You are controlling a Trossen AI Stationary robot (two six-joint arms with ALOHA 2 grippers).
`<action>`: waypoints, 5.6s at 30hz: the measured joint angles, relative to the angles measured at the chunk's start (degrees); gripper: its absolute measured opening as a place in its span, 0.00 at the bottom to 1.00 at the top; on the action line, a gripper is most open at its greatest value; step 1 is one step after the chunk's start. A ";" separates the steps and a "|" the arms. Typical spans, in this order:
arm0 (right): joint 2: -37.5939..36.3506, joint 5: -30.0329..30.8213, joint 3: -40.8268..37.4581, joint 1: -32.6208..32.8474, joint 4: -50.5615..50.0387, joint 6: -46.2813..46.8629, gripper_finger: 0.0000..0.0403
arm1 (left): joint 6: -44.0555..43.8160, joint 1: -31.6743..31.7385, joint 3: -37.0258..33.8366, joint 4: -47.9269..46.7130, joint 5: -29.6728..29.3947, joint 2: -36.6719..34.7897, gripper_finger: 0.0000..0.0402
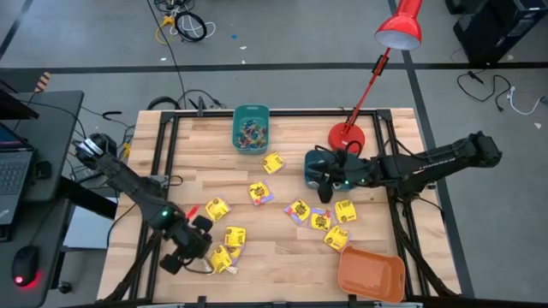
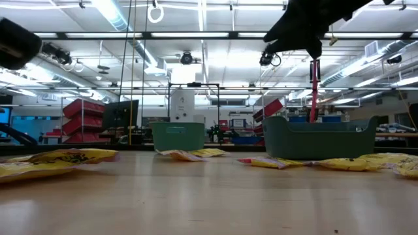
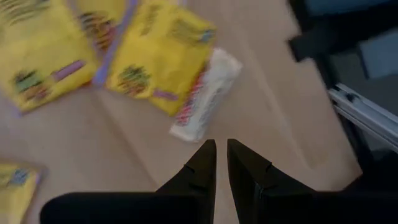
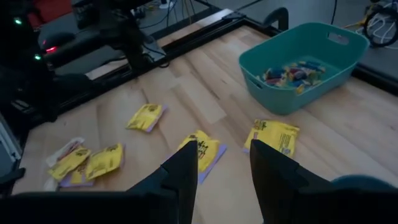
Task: Sort candy
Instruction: Put the white chocolate bar into the blue bin
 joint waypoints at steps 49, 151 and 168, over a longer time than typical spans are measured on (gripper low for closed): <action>0.00 2.81 -0.45 3.91 0.00 0.26 0.33 | 8.62 -11.55 -8.72 21.32 -20.85 12.09 0.46; -1.52 22.57 8.01 12.08 -5.63 -22.92 0.30 | 37.18 44.73 7.24 79.02 -16.84 22.59 0.04; 0.83 20.71 8.01 9.89 -4.66 -23.80 0.48 | 36.92 43.86 7.30 89.50 -16.66 24.90 0.04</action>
